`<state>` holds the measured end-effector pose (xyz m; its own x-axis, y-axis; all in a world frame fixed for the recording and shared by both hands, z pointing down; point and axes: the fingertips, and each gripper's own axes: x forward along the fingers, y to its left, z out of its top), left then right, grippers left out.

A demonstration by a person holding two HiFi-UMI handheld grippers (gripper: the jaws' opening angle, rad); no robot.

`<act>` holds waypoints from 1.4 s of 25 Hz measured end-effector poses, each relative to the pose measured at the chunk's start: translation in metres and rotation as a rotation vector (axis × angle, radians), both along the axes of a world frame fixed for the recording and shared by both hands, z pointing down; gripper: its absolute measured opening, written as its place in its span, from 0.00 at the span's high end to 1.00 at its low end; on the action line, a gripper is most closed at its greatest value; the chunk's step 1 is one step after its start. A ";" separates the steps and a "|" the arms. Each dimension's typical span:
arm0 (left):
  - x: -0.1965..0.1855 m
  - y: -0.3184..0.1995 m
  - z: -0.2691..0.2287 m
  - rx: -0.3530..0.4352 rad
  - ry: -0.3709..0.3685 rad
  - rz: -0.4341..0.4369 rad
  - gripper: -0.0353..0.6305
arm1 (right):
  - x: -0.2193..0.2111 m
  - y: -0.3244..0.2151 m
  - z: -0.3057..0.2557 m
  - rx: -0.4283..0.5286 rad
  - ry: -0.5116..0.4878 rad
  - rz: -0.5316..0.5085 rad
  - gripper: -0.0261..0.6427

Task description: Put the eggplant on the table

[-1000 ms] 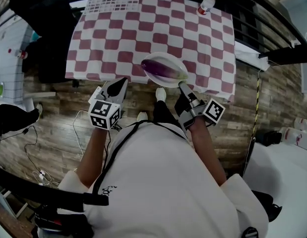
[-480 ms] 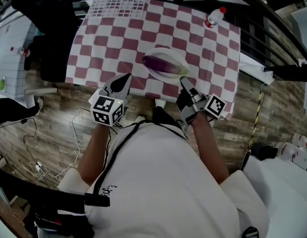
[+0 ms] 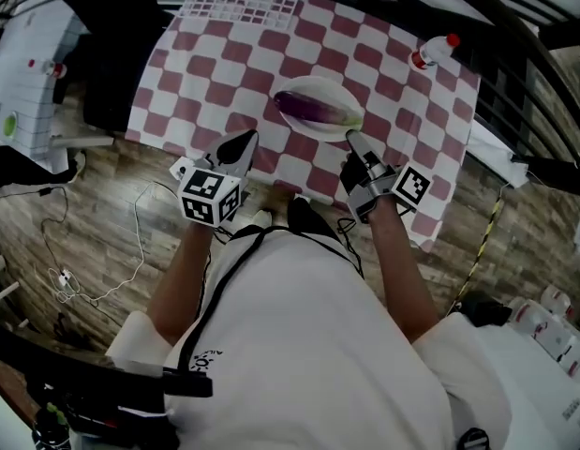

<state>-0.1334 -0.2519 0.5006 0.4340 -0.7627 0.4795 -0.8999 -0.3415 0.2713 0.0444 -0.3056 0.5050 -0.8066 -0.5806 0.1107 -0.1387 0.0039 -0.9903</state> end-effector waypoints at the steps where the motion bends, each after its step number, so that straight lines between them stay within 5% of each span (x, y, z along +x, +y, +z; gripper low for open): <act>1: 0.001 -0.002 0.003 -0.004 0.000 -0.011 0.94 | -0.001 -0.005 0.004 0.003 -0.005 -0.013 0.92; 35: 0.029 -0.052 0.053 -0.114 -0.059 -0.083 0.94 | -0.021 -0.101 0.128 0.001 -0.018 -0.144 0.92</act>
<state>-0.1040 -0.3038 0.5532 0.3405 -0.7340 0.5876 -0.9392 -0.2354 0.2501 0.0238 -0.4071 0.6328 -0.8835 -0.4587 0.0946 -0.1184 0.0233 -0.9927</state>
